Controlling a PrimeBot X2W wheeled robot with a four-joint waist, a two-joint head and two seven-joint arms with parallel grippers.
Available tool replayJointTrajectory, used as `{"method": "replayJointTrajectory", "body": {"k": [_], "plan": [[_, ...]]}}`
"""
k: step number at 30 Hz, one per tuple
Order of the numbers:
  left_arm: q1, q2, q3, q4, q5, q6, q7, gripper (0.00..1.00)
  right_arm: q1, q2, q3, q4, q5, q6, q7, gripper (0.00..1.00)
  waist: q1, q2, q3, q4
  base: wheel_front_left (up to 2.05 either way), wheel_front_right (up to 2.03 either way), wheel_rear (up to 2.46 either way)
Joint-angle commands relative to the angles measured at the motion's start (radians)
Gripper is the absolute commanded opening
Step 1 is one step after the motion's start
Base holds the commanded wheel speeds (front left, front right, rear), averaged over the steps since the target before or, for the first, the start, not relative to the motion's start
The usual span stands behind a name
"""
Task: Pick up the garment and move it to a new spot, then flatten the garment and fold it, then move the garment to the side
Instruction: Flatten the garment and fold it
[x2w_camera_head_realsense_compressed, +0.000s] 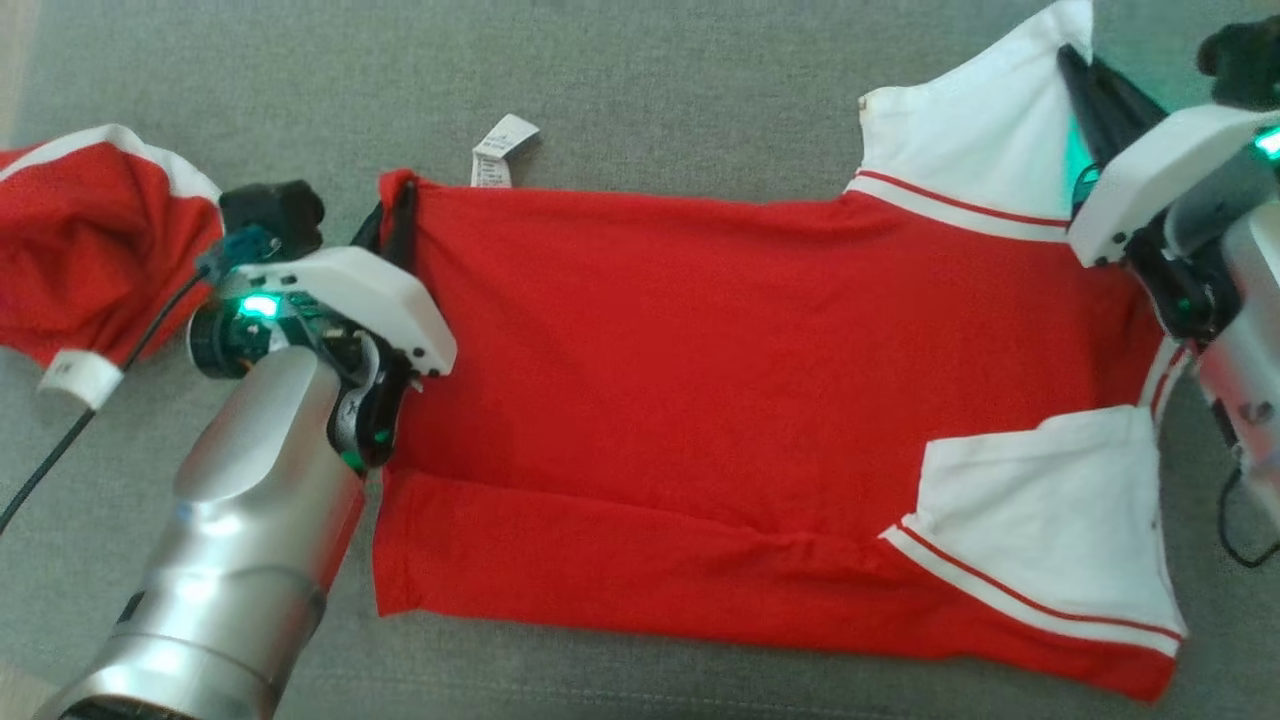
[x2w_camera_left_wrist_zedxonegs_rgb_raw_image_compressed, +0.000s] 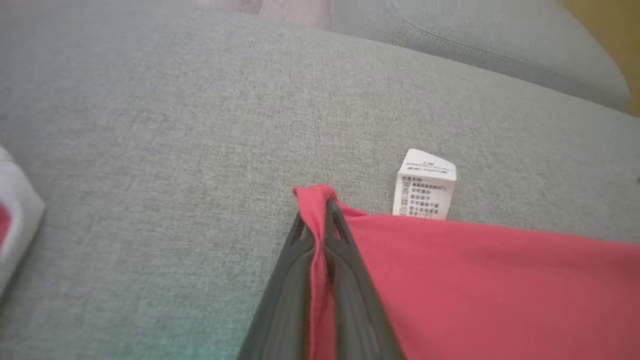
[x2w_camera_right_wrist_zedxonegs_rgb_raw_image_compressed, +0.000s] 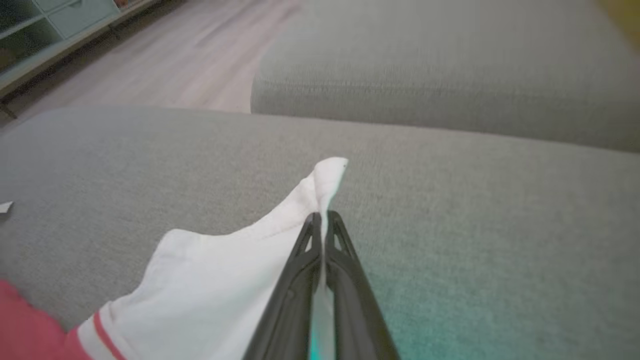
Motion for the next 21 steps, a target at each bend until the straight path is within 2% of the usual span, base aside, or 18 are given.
{"method": "replayJointTrajectory", "body": {"k": [1,7,8,10,14,18,21], "plan": [[0.002,0.051,0.045,-0.03,-0.003,0.003,-0.032,0.0,0.027,-0.034,0.014,-0.048,0.011,-0.001,-0.056,0.0,-0.0001,0.0,-0.023,-0.007,0.0,0.0,0.0],[0.049,0.086,0.06,-0.094,-0.003,0.017,-0.068,0.0,0.097,-0.077,0.008,-0.144,0.022,-0.001,-0.142,0.0,-0.0001,0.0,-0.053,-0.023,0.0,0.0,0.0],[0.077,0.099,0.072,-0.135,-0.014,0.017,-0.081,0.0,0.142,-0.094,-0.003,-0.201,0.02,-0.001,-0.163,0.0,-0.0001,0.0,-0.063,-0.031,0.0,0.0,0.0],[0.092,0.105,0.077,-0.156,-0.018,0.019,-0.087,0.0,0.171,-0.102,-0.013,-0.233,0.023,-0.001,-0.17,0.0,-0.0001,0.0,-0.07,-0.033,0.0,0.0,0.0],[0.168,0.135,0.096,-0.246,-0.033,0.038,-0.094,0.0,0.328,-0.128,-0.073,-0.373,0.02,-0.001,-0.18,0.0,-0.0001,0.0,-0.091,-0.046,0.0,0.0,0.0],[0.263,0.162,0.115,-0.337,-0.057,0.067,-0.083,0.0,0.53,-0.11,-0.161,-0.503,0.01,-0.001,-0.154,0.0,-0.0001,0.0,-0.111,-0.064,0.0,0.0,0.0],[0.339,0.184,0.129,-0.4,-0.076,0.093,-0.068,0.0,0.679,-0.067,-0.228,-0.587,-0.005,-0.001,-0.119,0.0,-0.0001,0.0,-0.124,-0.08,0.0,0.0,0.0]]}}
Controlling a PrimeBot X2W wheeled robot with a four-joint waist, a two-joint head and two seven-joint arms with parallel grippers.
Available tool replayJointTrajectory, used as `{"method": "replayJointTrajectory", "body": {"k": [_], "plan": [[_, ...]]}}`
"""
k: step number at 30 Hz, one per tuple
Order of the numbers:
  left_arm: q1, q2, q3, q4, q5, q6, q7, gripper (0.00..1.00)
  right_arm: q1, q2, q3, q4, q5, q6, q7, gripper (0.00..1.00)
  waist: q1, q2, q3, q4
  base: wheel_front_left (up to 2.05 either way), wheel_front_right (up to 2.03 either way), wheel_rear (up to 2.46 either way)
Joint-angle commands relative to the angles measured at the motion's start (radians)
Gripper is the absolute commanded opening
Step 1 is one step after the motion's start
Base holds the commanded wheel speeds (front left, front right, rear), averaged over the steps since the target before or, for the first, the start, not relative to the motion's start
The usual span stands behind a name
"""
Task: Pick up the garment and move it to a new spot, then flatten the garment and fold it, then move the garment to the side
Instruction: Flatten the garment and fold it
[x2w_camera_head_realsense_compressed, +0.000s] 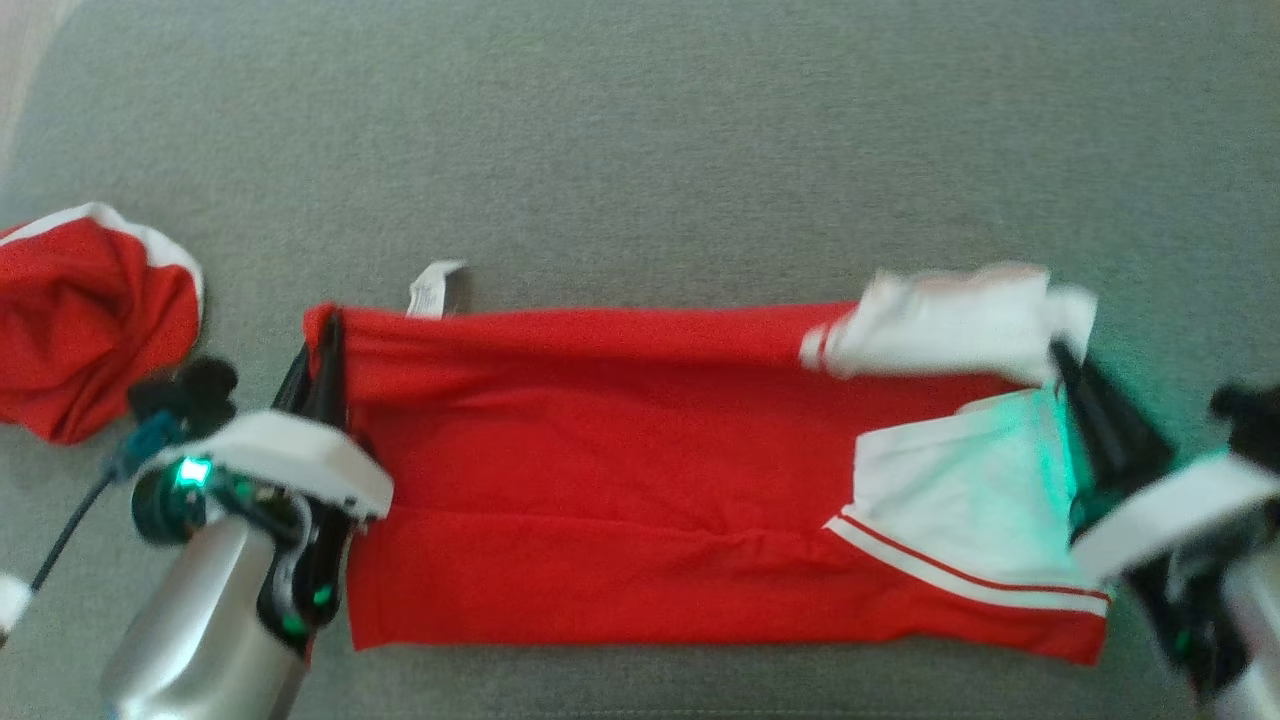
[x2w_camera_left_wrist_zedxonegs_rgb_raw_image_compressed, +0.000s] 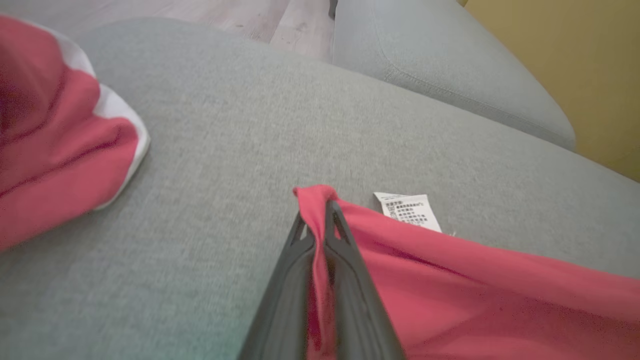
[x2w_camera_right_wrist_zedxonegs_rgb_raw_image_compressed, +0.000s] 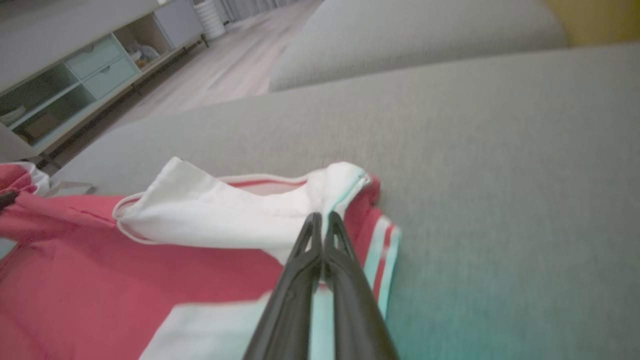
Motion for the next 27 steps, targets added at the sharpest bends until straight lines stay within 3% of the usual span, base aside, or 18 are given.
{"method": "replayJointTrajectory", "body": {"k": [1,6,12,13,14,15,20,27], "plan": [[0.008,0.049,0.056,-0.047,-0.014,0.016,0.004,0.0,0.051,0.006,-0.015,-0.059,-0.014,-0.001,0.014,0.0,0.0001,0.0,-0.009,-0.013,0.0,0.0,0.0],[0.118,0.071,0.078,-0.125,-0.053,0.045,0.027,0.0,0.225,0.091,-0.081,-0.152,-0.051,-0.001,0.082,0.0,0.0001,0.0,-0.015,-0.04,0.0,0.0,0.0],[0.235,0.083,0.108,-0.19,-0.091,0.091,0.039,0.0,0.33,0.179,-0.111,-0.185,-0.076,-0.001,0.133,0.0,0.0001,0.0,-0.028,-0.069,0.0,0.0,0.0],[0.266,0.087,0.107,-0.198,-0.102,0.099,0.053,0.0,0.35,0.195,-0.111,-0.177,-0.08,-0.001,0.152,0.24,0.0001,0.0,-0.036,-0.073,0.0,0.0,0.0],[0.279,0.091,0.103,-0.2,-0.104,0.098,0.061,0.38,0.359,0.203,-0.11,-0.171,-0.079,-0.001,0.164,0.57,0.0001,0.0,-0.042,-0.075,0.0,0.0,0.0],[0.291,0.096,0.095,-0.203,-0.102,0.096,0.068,1.0,0.366,0.209,-0.111,-0.165,-0.084,-0.001,0.173,1.0,0.0001,0.0,-0.046,-0.077,0.0,0.0,0.0],[0.351,0.103,0.088,-0.231,-0.105,0.104,0.068,1.0,0.406,0.232,-0.125,-0.164,-0.109,-0.001,0.196,1.0,0.0001,0.0,-0.075,-0.08,0.0,0.0,0.0],[0.427,0.103,0.113,-0.304,-0.021,0.187,-0.078,1.0,0.434,0.268,-0.173,-0.292,-0.183,-0.001,0.209,1.0,0.0001,0.0,-0.108,-0.086,0.0,0.0,0.0]]}}
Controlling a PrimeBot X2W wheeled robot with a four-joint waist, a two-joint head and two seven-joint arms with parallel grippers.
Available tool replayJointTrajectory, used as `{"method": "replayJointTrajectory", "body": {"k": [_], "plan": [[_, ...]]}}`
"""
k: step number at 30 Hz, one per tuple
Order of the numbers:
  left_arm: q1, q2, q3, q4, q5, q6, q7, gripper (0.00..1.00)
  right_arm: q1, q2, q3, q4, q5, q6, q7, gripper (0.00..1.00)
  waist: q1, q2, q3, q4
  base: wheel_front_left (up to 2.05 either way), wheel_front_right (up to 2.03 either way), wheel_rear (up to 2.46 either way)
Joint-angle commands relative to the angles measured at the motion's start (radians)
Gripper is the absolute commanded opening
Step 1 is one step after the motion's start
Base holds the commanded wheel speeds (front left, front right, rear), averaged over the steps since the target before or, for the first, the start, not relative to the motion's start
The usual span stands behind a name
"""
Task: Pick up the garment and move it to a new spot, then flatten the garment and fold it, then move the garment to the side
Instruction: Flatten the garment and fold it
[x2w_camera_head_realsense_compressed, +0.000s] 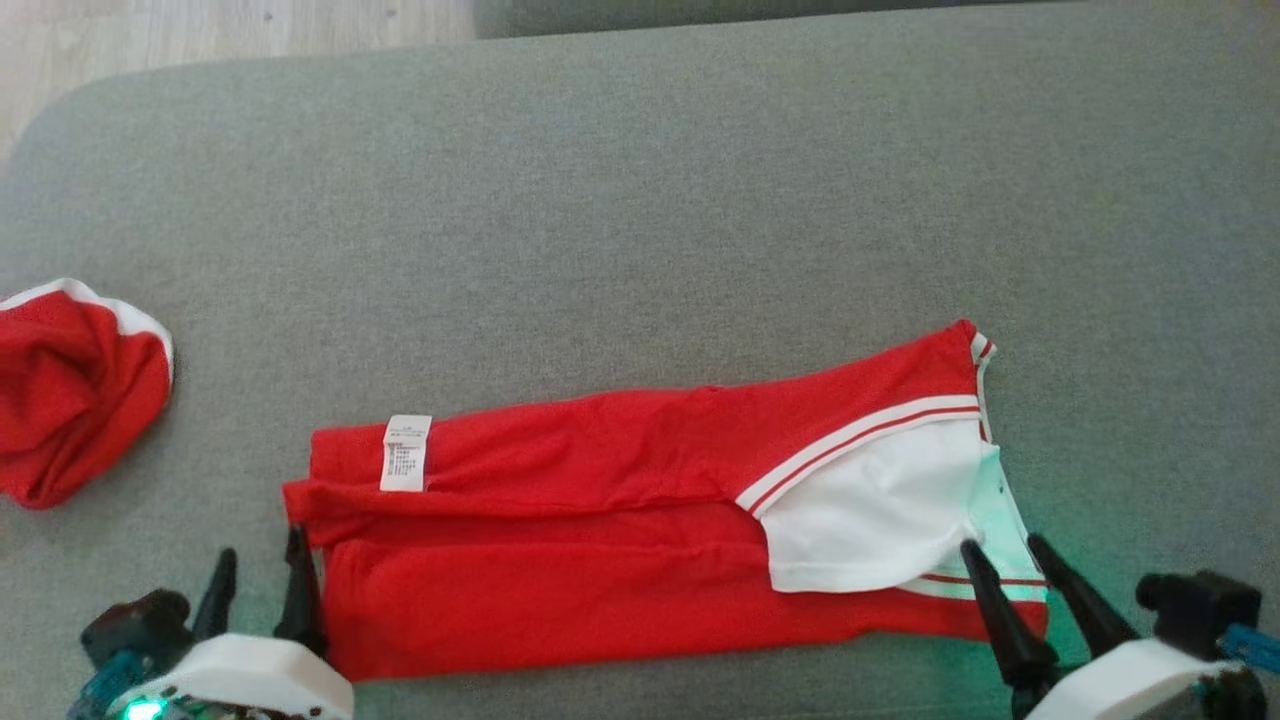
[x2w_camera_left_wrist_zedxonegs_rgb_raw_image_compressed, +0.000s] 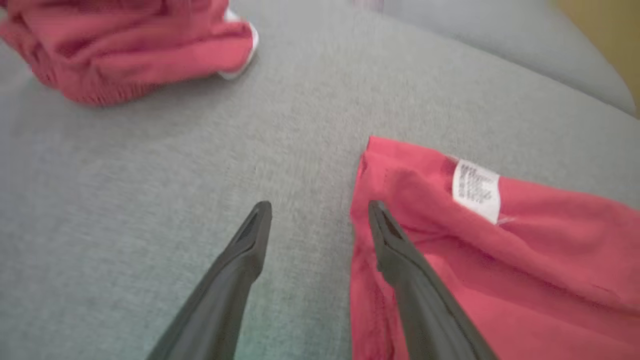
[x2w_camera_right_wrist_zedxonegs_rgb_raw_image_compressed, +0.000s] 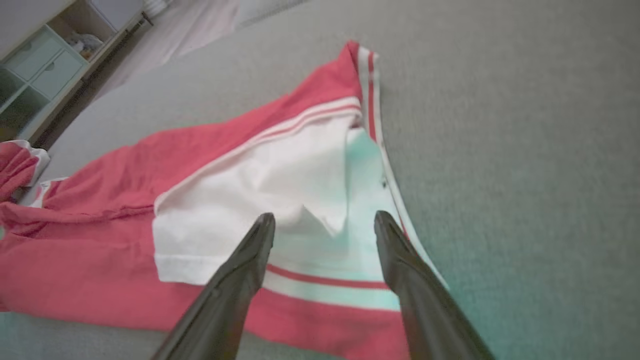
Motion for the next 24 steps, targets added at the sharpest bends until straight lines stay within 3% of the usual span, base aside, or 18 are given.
{"method": "replayJointTrajectory", "body": {"k": [1,12,24], "plan": [[-0.029,0.02,0.05,-0.054,0.031,0.021,-0.046,1.0,-0.015,-0.006,0.006,-0.069,-0.025,-0.001,0.011,1.0,0.0001,-0.0001,-0.007,0.0,0.0,0.0,0.0],[-0.087,0.041,-0.01,-0.184,0.24,0.136,-0.142,1.0,-0.117,0.054,-0.114,-0.268,-0.208,-0.001,0.01,1.0,0.0001,-0.0001,-0.018,0.0,0.0,0.0,0.0],[-0.172,0.043,-0.068,-0.19,0.298,0.138,-0.102,1.0,-0.152,0.097,-0.157,-0.31,-0.258,-0.001,0.023,1.0,0.0001,-0.0001,-0.015,0.005,0.0,0.0,0.0]]}}
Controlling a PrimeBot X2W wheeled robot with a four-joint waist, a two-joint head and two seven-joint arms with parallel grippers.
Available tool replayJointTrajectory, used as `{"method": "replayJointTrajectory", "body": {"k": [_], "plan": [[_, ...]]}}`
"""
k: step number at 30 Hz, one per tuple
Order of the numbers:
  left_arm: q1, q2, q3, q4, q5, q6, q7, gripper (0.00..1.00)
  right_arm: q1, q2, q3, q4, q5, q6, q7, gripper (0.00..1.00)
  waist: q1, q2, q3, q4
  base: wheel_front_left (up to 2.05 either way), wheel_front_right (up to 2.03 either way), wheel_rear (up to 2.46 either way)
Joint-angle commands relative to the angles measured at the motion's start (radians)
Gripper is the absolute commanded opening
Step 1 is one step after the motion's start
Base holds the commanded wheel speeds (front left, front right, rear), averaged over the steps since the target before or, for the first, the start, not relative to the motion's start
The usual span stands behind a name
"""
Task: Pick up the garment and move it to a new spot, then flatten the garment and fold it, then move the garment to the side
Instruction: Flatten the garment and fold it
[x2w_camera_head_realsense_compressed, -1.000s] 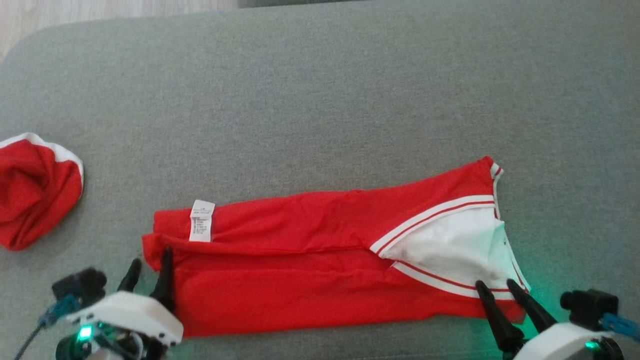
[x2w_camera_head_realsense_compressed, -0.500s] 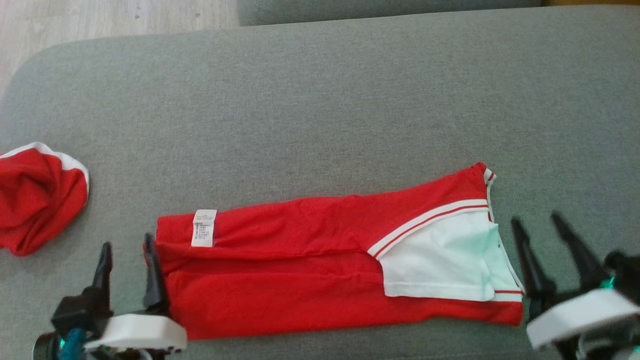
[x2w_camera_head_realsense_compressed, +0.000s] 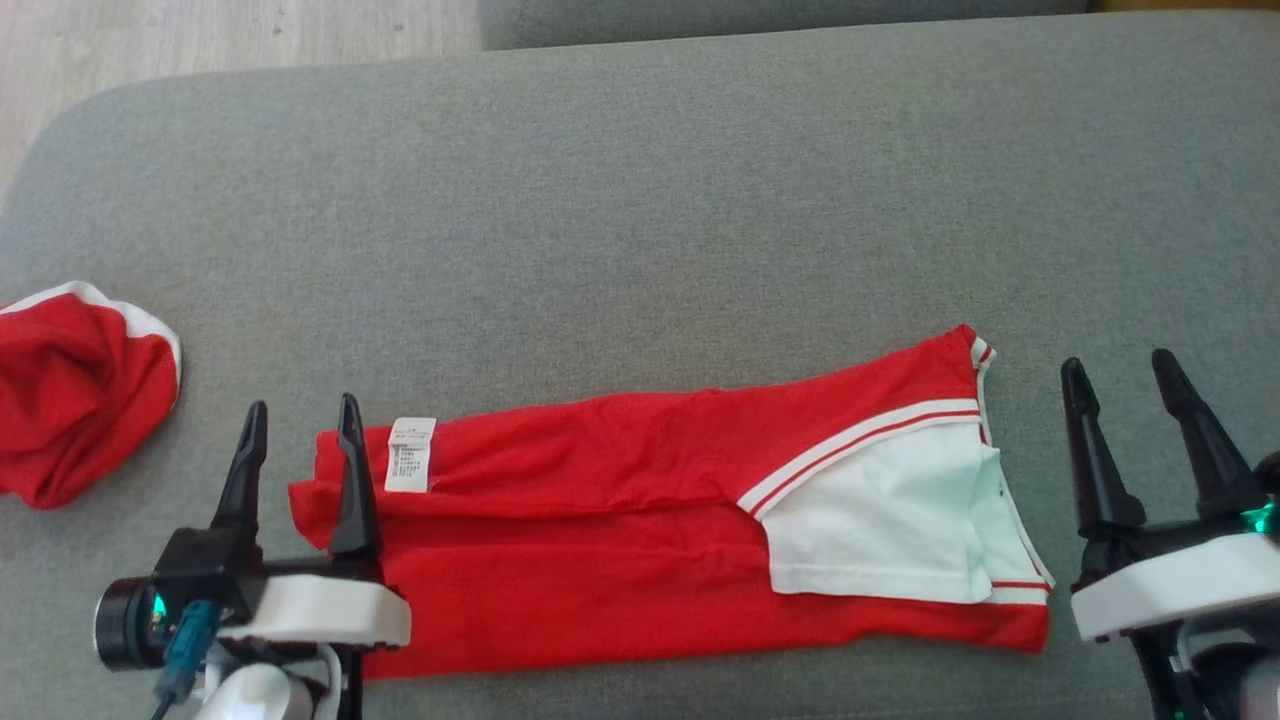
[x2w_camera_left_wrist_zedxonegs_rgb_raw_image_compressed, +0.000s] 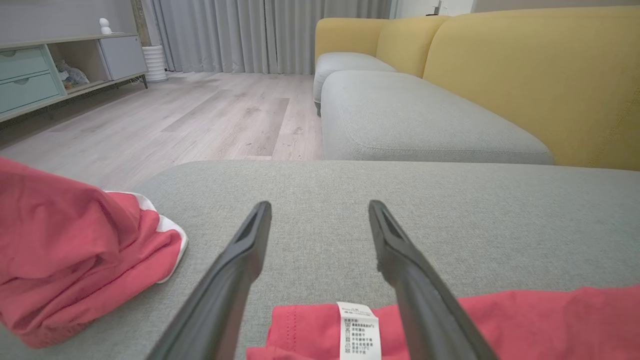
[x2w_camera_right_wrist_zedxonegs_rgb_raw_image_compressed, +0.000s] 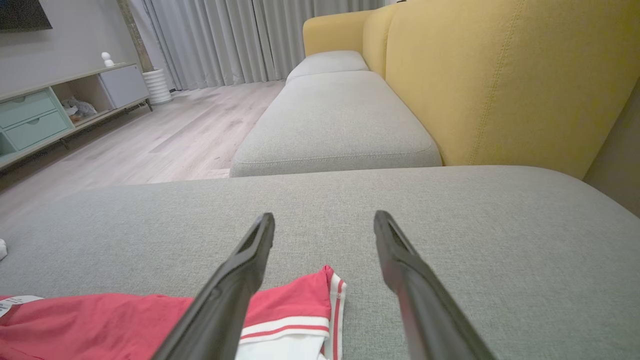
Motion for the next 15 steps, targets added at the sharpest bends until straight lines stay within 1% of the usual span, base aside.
{"method": "replayJointTrajectory", "body": {"k": [1,6,10,12,15], "plan": [[-0.053,0.025,0.032,-0.024,0.009,0.007,-0.001,1.0,-0.028,-0.001,0.021,-0.044,-0.007,-0.001,0.002,1.0,0.0,0.0,0.002,-0.002,0.0,0.0,0.0],[-0.064,0.024,0.029,-0.024,0.017,0.009,-0.008,1.0,-0.031,0.007,0.024,-0.046,-0.007,-0.001,-0.002,1.0,0.0,0.0,0.01,-0.001,0.0,0.0,0.0],[-0.078,0.021,0.024,-0.029,0.026,0.009,-0.019,1.0,-0.029,0.01,0.016,-0.035,-0.002,-0.001,-0.001,1.0,0.0,0.0,0.02,0.013,0.0,0.0,0.0],[-0.09,0.017,0.019,-0.036,0.032,0.007,-0.026,1.0,-0.025,0.004,0.008,-0.005,0.002,-0.001,0.002,1.0,0.0,0.0,0.028,0.026,0.0,0.0,0.0],[-0.107,0.008,0.011,-0.04,0.038,0.001,-0.035,1.0,-0.016,-0.019,0.004,0.084,0.014,-0.001,0.002,1.0,0.0,0.0,0.042,0.048,0.0,0.0,0.0]]}}
